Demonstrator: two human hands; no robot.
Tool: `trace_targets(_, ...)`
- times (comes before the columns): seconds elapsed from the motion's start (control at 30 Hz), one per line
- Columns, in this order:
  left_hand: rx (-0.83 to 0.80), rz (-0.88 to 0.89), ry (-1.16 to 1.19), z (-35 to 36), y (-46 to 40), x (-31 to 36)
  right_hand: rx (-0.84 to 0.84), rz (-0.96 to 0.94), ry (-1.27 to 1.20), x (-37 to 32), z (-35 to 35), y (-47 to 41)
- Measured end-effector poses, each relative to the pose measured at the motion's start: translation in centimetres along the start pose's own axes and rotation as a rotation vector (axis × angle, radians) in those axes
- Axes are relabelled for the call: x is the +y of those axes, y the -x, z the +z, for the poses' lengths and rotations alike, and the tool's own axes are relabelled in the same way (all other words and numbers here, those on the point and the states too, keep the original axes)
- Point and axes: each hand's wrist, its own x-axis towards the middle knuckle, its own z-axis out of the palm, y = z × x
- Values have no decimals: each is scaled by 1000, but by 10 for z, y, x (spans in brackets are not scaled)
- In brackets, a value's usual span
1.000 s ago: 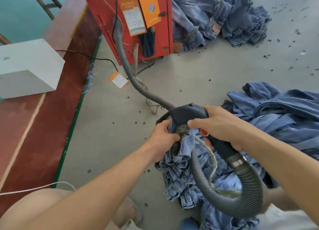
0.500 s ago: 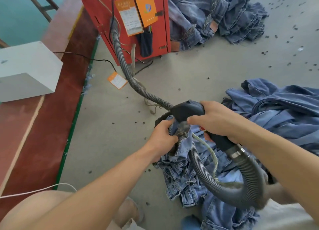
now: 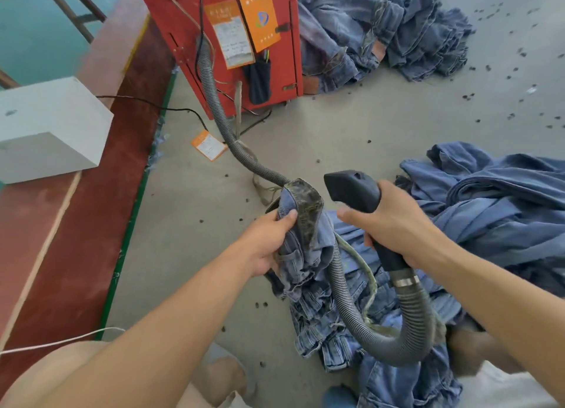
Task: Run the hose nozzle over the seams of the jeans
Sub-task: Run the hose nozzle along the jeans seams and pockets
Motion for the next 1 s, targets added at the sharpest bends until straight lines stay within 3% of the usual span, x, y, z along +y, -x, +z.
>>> trace_targets(0.07, -89, -47, -4, 1, 2, 0, -29, -29, 117, 0, 3, 4)
trace_targets(0.2, -40, 56, 63, 6, 1, 3, -56, -144, 284, -6, -7, 15)
trace_targets(0.43, 30, -23, 249, 10, 5, 11, -83, -162, 270, -20, -19, 29)
trace_targets(0.6, -175, -43, 407, 14, 9, 17, -213, -159, 290, -15, -19, 32)
trace_targets(0.73, -255, -51, 490, 12, 7, 15, -179, 39, 13, -5, -14, 9)
trace_targets(0.87, -204, -53, 549, 9, 6, 13, -70, 240, -280, -2, -30, -10)
trace_targets(1.0, -171, -73, 430, 6, 9, 13, -162, 56, -160, -9, -42, 6)
